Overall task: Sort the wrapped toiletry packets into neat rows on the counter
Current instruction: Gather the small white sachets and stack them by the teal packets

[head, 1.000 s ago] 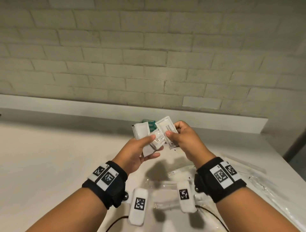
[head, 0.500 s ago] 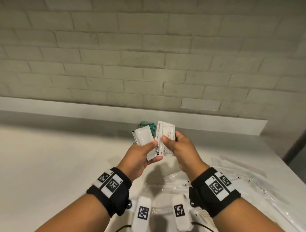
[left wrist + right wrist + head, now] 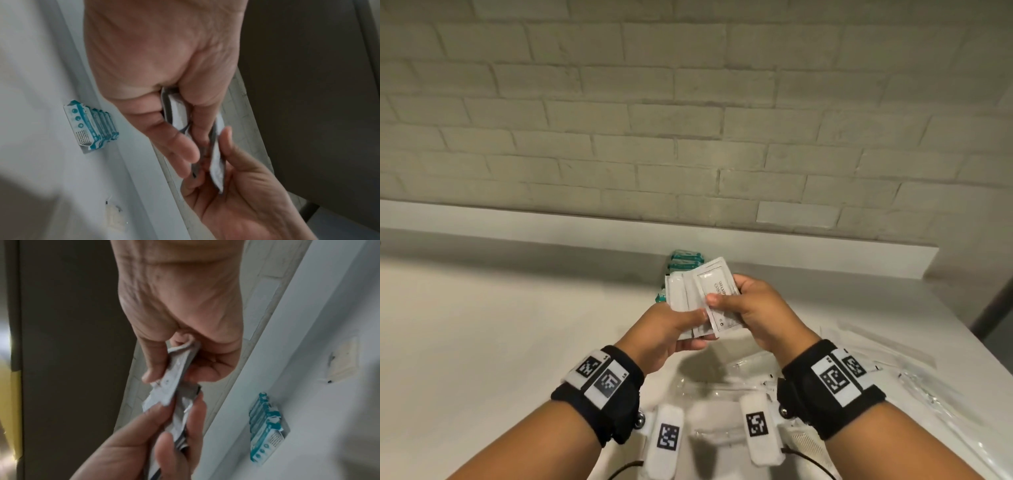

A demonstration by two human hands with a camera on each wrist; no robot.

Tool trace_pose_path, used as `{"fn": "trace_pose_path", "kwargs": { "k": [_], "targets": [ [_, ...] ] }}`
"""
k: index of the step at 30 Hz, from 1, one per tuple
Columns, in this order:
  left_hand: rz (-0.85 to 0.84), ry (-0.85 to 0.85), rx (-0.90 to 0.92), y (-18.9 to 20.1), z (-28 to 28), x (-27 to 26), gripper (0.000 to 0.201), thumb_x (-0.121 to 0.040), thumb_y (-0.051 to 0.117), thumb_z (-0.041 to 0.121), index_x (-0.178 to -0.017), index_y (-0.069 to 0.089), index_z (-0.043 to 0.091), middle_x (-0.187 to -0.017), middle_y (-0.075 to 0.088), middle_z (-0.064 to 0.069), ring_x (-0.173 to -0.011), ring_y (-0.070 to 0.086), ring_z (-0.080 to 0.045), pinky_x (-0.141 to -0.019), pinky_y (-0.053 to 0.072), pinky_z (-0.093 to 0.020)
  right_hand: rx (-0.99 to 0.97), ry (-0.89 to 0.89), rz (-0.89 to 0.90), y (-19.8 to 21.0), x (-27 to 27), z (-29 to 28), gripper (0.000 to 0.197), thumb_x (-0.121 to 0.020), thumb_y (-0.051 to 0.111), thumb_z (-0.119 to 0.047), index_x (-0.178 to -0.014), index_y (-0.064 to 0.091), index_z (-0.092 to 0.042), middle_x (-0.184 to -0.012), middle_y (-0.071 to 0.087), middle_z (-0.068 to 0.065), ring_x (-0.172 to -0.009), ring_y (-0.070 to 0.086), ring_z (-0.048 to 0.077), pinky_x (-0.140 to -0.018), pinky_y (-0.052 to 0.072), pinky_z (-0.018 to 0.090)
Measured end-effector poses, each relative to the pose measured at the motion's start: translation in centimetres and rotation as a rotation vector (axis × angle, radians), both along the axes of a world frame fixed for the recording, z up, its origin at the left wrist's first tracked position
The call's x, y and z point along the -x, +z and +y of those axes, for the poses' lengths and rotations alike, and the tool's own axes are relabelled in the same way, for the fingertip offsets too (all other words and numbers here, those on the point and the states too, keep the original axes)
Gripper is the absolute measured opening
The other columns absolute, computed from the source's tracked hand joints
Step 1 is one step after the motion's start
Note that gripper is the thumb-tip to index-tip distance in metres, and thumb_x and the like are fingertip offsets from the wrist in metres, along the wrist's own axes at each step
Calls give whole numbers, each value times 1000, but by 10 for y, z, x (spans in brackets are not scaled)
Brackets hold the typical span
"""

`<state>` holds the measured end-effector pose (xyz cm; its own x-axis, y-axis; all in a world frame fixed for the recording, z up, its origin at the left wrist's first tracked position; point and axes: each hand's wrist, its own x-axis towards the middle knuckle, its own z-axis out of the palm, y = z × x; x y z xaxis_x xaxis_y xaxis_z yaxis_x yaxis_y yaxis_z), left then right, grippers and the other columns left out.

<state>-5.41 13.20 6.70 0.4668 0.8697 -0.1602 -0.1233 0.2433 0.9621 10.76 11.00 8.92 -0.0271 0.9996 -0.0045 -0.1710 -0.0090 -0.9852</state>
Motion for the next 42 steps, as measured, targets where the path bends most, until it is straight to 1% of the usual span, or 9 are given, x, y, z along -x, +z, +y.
{"fn": "trace_pose_path", "kwargs": {
  "k": [5, 9, 14, 17, 21, 25, 32, 36, 42],
  "targets": [
    [-59, 52, 122, 3, 3, 1, 47, -96, 46, 46, -115, 63, 7, -102, 73, -15, -80, 72, -22, -57, 56, -22, -254, -120, -236, 13, -13, 9, 24, -71, 70, 17, -94, 70, 10, -84, 58, 10, -72, 60, 5, -67, 49, 14],
    [-199, 249, 108, 3, 12, 4, 24, -89, 63, 8, -112, 64, 11, -95, 73, -8, -74, 68, -14, -52, 52, -19, -184, 21, -565, 2, -19, 3, 29, -71, 71, 18, -90, 76, -2, -76, 61, -4, -66, 59, -5, -65, 50, 13],
    [-167, 410, -18, 3, 22, 13, 11, -85, 66, 1, -89, 64, 11, -80, 67, -6, -68, 62, -14, -52, 51, -20, -44, -42, -366, -11, -30, -12, 15, -93, 59, -7, -105, 67, -11, -80, 73, 4, -56, 64, 3, -53, 49, 16],
    [-119, 447, -70, 1, 23, 13, 13, -84, 67, 1, -93, 62, 9, -84, 67, -10, -70, 62, -17, -53, 51, -22, -18, -47, -199, -5, -26, -10, 17, -99, 48, -13, -111, 61, -14, -81, 73, 8, -71, 70, 23, -62, 55, 32],
    [-57, 418, -141, 0, 17, 8, 16, -84, 67, 2, -96, 65, 13, -89, 72, -6, -73, 64, -17, -55, 50, -25, -14, -3, -96, 2, -11, -2, 20, -100, 47, -14, -115, 58, -20, -99, 73, 9, -87, 69, 26, -77, 55, 43],
    [-113, 357, -144, 4, 10, 4, 16, -87, 63, 1, -99, 66, 12, -83, 73, -2, -68, 66, -12, -55, 52, -24, -5, -24, -266, -8, 7, 2, 20, -93, 59, -12, -110, 53, -21, -99, 71, 4, -76, 68, 11, -65, 54, 30],
    [-92, 141, -46, 9, 6, 11, 18, -95, 54, 13, -109, 65, 11, -94, 74, -6, -78, 69, -18, -64, 59, -27, 13, -26, -302, -15, 5, 2, 25, -92, 60, -6, -115, 63, -15, -104, 73, 9, -94, 69, 26, -81, 56, 39],
    [-171, 85, 107, 8, 6, 16, 28, -97, 43, 9, -119, 60, 5, -111, 70, -18, -96, 69, -36, -74, 61, -38, 22, -89, -57, -12, -5, 5, 30, -90, 56, 4, -117, 61, -8, -106, 72, 14, -96, 69, 29, -84, 56, 42],
    [5, -117, 18, 4, -4, 13, 41, -91, 55, 37, -123, 61, 13, -111, 72, -11, -100, 69, -28, -75, 60, -34, -35, 80, 9, -2, -3, 2, 28, -82, 62, 11, -106, 66, -4, -95, 73, 15, -80, 70, 25, -70, 60, 32]
  ]
}}
